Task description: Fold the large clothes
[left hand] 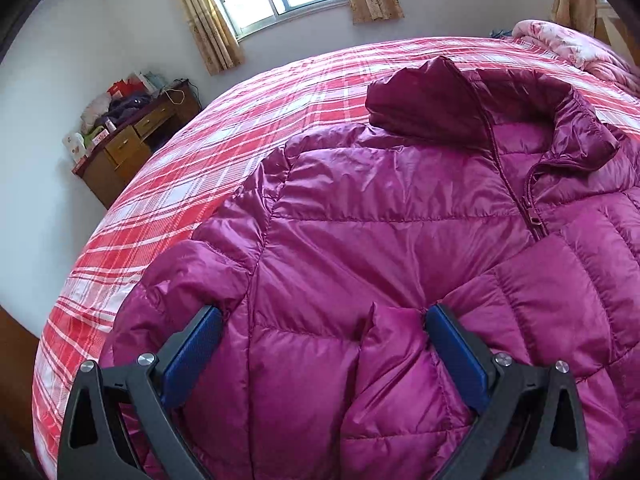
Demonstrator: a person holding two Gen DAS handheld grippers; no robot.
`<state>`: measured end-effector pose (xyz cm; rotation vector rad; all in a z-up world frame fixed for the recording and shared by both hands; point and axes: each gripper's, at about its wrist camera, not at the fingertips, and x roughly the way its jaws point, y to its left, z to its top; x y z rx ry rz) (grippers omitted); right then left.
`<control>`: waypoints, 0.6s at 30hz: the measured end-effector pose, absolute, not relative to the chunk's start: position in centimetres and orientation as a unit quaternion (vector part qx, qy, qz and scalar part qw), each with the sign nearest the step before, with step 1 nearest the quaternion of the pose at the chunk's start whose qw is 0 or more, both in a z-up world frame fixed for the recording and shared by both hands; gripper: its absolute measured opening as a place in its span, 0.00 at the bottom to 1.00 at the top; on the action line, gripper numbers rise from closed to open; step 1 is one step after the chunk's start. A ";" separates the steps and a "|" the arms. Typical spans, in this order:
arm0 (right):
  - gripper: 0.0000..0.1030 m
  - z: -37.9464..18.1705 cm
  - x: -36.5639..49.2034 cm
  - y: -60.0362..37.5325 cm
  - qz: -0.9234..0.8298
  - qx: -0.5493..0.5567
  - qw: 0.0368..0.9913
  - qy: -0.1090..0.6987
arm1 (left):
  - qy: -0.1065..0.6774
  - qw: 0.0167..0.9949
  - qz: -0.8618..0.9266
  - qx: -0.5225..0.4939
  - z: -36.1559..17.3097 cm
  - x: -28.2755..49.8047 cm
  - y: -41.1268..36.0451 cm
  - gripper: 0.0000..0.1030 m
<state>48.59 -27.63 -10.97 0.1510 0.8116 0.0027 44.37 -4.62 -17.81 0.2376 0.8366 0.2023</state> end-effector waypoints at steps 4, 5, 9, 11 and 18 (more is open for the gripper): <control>0.59 -11.1 47.2 -24.4 0.035 0.037 0.918 0.394 | 0.405 0.903 0.095 0.109 -17.9 44.4 -4.5 0.99; 0.59 -11.7 47.2 -23.7 0.039 0.031 0.916 0.398 | 0.406 0.903 0.094 0.107 -17.9 44.4 -4.4 0.99; 0.60 -15.0 47.6 -22.4 0.044 0.033 0.902 0.427 | 0.408 0.904 0.088 0.096 -17.9 44.3 -4.1 0.99; 0.60 -16.1 47.5 -21.9 0.038 0.015 0.903 0.427 | 0.409 0.904 0.086 0.093 -17.9 44.3 -4.0 0.99; 0.63 -16.9 47.9 -20.8 0.023 -0.015 0.897 0.440 | 0.411 0.904 0.082 0.086 -17.8 44.4 -3.7 0.99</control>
